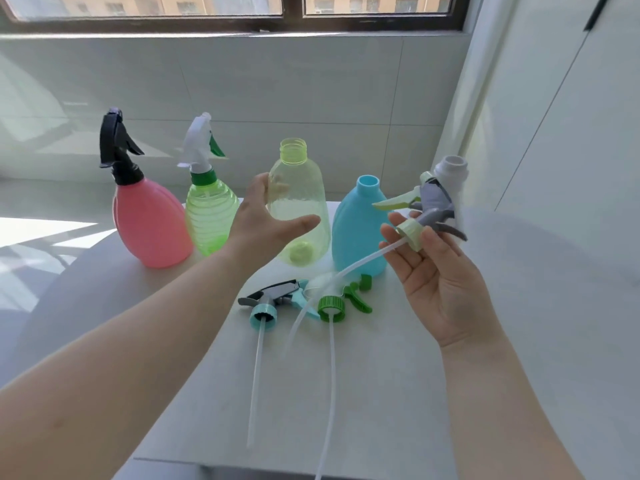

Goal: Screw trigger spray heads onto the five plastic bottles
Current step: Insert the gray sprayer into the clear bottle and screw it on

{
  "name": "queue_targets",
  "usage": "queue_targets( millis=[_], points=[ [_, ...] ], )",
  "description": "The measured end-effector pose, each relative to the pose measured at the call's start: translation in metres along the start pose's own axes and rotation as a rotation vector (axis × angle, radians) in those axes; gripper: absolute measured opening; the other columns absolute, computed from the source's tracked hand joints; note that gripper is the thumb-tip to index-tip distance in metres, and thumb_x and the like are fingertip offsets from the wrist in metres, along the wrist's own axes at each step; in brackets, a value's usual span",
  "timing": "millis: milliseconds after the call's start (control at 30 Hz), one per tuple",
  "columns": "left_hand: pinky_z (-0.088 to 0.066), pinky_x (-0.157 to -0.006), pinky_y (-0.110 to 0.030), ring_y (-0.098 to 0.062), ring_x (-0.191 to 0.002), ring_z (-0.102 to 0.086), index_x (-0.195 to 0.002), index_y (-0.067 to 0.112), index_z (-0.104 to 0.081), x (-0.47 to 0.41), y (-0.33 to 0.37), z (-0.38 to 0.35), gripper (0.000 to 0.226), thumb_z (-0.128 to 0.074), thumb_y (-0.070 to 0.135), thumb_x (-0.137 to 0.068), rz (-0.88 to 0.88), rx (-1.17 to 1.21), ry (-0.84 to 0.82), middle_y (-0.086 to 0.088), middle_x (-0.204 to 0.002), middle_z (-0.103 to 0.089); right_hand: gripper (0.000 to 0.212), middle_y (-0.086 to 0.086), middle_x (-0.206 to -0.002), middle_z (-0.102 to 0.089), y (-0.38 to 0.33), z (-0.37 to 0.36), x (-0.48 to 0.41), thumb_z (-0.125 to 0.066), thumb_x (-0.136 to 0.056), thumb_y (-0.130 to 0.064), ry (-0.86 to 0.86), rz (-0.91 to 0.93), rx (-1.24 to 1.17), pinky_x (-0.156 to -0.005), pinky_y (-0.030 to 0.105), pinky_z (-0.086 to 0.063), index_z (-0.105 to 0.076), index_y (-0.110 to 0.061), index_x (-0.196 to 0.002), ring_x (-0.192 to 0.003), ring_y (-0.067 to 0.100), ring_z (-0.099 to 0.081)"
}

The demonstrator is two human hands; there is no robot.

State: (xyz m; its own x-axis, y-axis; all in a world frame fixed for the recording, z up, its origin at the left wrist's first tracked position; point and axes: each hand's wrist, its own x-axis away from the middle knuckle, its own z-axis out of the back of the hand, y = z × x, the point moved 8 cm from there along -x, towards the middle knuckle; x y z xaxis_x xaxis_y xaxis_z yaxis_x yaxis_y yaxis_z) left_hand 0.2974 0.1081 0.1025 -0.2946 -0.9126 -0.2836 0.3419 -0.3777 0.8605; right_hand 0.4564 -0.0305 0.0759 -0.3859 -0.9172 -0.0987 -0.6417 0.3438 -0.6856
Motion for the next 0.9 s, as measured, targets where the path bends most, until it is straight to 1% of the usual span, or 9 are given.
queue_targets(
  millis=[67, 200, 367, 467, 567, 667, 733, 833, 900],
  points=[
    [-0.032, -0.077, -0.007, -0.005, -0.105, -0.045, -0.114, 0.029, -0.039, 0.013, 0.011, 0.019, 0.063, -0.077, 0.024, -0.063, -0.063, 0.009, 0.014, 0.010, -0.110, -0.050, 0.024, -0.003, -0.083, -0.075, -0.003, -0.002, 0.001, -0.051, -0.070, -0.023, 0.014, 0.033, 0.032, -0.067, 0.021, -0.057, -0.059, -0.015, -0.092, -0.076, 0.011, -0.069],
    [-0.040, -0.076, -0.017, 0.006, -0.096, -0.051, -0.111, 0.036, -0.039, 0.041, 0.015, 0.062, 0.068, -0.073, 0.034, -0.052, -0.064, 0.037, -0.032, 0.021, -0.098, -0.051, 0.023, -0.009, -0.074, -0.074, 0.002, -0.009, 0.005, -0.053, -0.068, -0.026, 0.054, 0.050, 0.118, -0.059, 0.013, -0.050, -0.058, -0.018, -0.089, -0.066, 0.003, -0.065],
    [-0.032, -0.067, -0.002, 0.024, -0.083, -0.047, -0.111, 0.045, -0.040, 0.089, -0.011, 0.101, 0.074, -0.072, 0.035, -0.045, -0.014, -0.038, -0.052, 0.029, -0.094, -0.050, 0.015, -0.005, -0.069, -0.073, 0.005, -0.018, 0.013, -0.053, -0.072, -0.016, 0.126, 0.054, 0.019, -0.064, 0.016, -0.054, -0.058, -0.013, -0.086, -0.065, 0.005, -0.067],
    [-0.032, -0.071, -0.008, 0.017, -0.089, -0.047, -0.104, 0.047, -0.039, 0.105, -0.031, 0.120, 0.069, -0.079, 0.033, -0.050, 0.026, -0.017, -0.001, 0.029, -0.095, -0.050, 0.010, -0.004, -0.067, -0.073, 0.005, -0.039, 0.014, -0.048, -0.081, -0.014, 0.121, 0.091, -0.061, -0.067, 0.020, -0.057, -0.057, -0.013, -0.087, -0.067, 0.008, -0.069],
    [-0.035, -0.078, -0.012, 0.012, -0.098, -0.046, -0.092, 0.052, -0.037, 0.114, -0.048, 0.129, 0.063, -0.075, 0.031, -0.047, 0.068, 0.069, 0.026, 0.028, -0.101, -0.049, 0.014, -0.002, -0.064, -0.072, 0.001, -0.073, 0.013, -0.062, -0.063, -0.015, 0.083, 0.153, -0.106, -0.064, 0.021, -0.057, -0.062, -0.010, -0.076, -0.066, 0.010, -0.069],
    [-0.037, -0.073, 0.000, 0.018, -0.093, -0.046, -0.088, 0.051, -0.040, 0.119, -0.057, 0.139, 0.065, -0.085, 0.021, -0.051, 0.045, 0.083, 0.061, 0.028, -0.097, -0.051, 0.028, 0.006, -0.064, -0.072, -0.002, -0.104, 0.007, -0.073, -0.040, -0.014, 0.041, 0.174, -0.205, -0.062, 0.024, -0.057, -0.067, -0.005, -0.066, -0.065, 0.015, -0.069],
    [-0.035, -0.070, 0.005, 0.021, -0.089, -0.047, -0.088, 0.051, -0.042, 0.119, -0.061, 0.141, 0.064, -0.084, 0.018, -0.053, 0.031, 0.088, 0.067, 0.027, -0.096, -0.053, 0.032, 0.009, -0.065, -0.072, -0.006, -0.117, 0.003, -0.075, -0.035, -0.012, 0.016, 0.185, -0.242, -0.062, 0.025, -0.058, -0.068, -0.003, -0.065, -0.064, 0.018, -0.070],
    [-0.036, -0.073, 0.002, 0.019, -0.092, -0.049, -0.089, 0.053, -0.043, 0.119, -0.064, 0.146, 0.062, -0.080, 0.031, -0.044, 0.032, 0.123, 0.077, 0.027, -0.097, -0.055, 0.034, 0.008, -0.065, -0.072, -0.012, -0.131, -0.001, -0.076, -0.033, -0.012, -0.020, 0.215, -0.216, -0.063, 0.026, -0.058, -0.069, -0.003, -0.064, -0.065, 0.018, -0.070],
    [-0.035, -0.071, 0.005, 0.023, -0.090, -0.048, -0.089, 0.056, -0.043, 0.119, -0.064, 0.149, 0.065, -0.083, 0.029, -0.044, 0.019, 0.117, 0.084, 0.028, -0.096, -0.055, 0.032, 0.008, -0.065, -0.072, -0.013, -0.138, -0.002, -0.075, -0.035, -0.013, -0.032, 0.214, -0.193, -0.064, 0.025, -0.058, -0.069, -0.003, -0.065, -0.066, 0.017, -0.070]
  ],
)
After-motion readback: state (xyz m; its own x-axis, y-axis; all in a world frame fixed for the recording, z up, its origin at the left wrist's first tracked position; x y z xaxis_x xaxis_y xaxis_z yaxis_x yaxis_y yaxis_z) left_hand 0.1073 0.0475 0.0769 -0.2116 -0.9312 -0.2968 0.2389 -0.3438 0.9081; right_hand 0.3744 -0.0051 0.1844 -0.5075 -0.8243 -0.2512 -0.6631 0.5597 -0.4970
